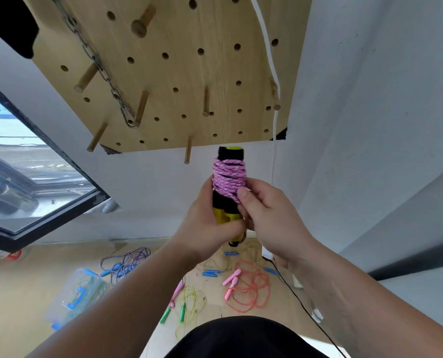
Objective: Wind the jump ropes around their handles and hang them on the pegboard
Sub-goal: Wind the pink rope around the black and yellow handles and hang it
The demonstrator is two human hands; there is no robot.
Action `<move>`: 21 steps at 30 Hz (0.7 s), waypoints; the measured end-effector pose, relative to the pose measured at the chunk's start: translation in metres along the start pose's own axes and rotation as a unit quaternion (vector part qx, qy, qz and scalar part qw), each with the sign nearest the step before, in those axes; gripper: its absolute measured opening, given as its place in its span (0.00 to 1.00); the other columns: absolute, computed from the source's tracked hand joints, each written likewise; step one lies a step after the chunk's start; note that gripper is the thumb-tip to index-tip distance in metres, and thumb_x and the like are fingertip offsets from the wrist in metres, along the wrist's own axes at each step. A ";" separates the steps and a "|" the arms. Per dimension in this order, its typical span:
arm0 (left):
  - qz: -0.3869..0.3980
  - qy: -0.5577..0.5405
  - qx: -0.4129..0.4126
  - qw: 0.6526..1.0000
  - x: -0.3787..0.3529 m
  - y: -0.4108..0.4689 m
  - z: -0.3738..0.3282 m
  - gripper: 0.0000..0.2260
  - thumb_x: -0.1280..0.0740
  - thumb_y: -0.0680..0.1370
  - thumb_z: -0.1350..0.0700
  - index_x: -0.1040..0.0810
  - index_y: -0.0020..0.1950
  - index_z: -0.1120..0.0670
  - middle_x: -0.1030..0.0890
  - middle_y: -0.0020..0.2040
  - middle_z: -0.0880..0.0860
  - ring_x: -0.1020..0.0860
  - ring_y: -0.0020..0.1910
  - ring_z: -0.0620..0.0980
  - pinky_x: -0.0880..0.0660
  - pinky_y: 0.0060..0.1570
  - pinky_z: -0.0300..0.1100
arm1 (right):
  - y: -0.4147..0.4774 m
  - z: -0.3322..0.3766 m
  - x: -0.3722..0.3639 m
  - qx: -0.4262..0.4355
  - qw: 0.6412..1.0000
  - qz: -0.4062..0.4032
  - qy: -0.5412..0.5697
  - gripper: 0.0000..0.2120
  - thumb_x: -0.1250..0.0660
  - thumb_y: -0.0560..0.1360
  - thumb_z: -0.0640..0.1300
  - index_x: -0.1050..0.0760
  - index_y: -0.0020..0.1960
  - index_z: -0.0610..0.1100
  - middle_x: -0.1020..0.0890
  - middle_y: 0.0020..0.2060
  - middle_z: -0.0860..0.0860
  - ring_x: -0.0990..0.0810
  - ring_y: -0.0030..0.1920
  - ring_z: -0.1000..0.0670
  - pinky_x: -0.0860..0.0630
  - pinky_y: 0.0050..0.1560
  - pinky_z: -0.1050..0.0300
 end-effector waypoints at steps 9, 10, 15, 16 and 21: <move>0.056 -0.196 0.046 0.978 -0.006 -0.007 0.012 0.26 0.35 0.64 0.67 0.24 0.62 0.58 0.20 0.46 0.60 0.22 0.46 0.59 0.24 0.45 0.53 | -0.007 0.016 0.023 0.037 0.998 -0.058 0.001 0.17 0.21 0.66 0.53 0.19 0.51 0.48 0.19 0.31 0.47 0.21 0.32 0.49 0.23 0.39 0.51; 0.084 -0.214 0.051 0.972 -0.010 -0.009 0.011 0.27 0.36 0.63 0.67 0.25 0.63 0.59 0.20 0.48 0.60 0.22 0.47 0.58 0.24 0.47 0.52 | -0.009 0.016 0.024 0.053 0.996 -0.065 0.014 0.16 0.20 0.65 0.52 0.20 0.47 0.47 0.20 0.32 0.46 0.21 0.34 0.44 0.21 0.39 0.48; 0.144 -0.236 0.065 0.959 -0.015 -0.012 0.004 0.28 0.30 0.64 0.60 0.24 0.64 0.59 0.19 0.49 0.60 0.21 0.48 0.56 0.22 0.46 0.50 | -0.018 0.024 0.016 0.169 0.981 -0.074 -0.060 0.07 0.23 0.72 0.47 0.19 0.41 0.46 0.20 0.37 0.52 0.20 0.39 0.50 0.22 0.39 0.53; 0.138 -0.230 0.069 0.961 -0.014 -0.012 0.003 0.26 0.29 0.65 0.60 0.24 0.64 0.58 0.19 0.50 0.61 0.21 0.49 0.57 0.21 0.46 0.51 | -0.020 0.025 0.015 0.186 0.977 -0.077 -0.072 0.05 0.24 0.73 0.46 0.19 0.43 0.47 0.19 0.39 0.53 0.20 0.41 0.51 0.23 0.40 0.56; 0.120 -0.207 0.116 0.964 -0.008 -0.014 0.006 0.19 0.33 0.70 0.63 0.24 0.61 0.58 0.18 0.44 0.57 0.20 0.43 0.58 0.20 0.40 0.53 | -0.021 0.029 0.012 0.234 0.960 -0.084 -0.127 0.07 0.25 0.75 0.48 0.19 0.51 0.48 0.22 0.47 0.55 0.22 0.49 0.53 0.26 0.46 0.63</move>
Point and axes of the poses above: each hand's wrist, its own y-axis towards the middle knuckle, its own x-axis out of the back of the hand, z = x × y, the point moved 8 cm from there along y, towards the middle knuckle
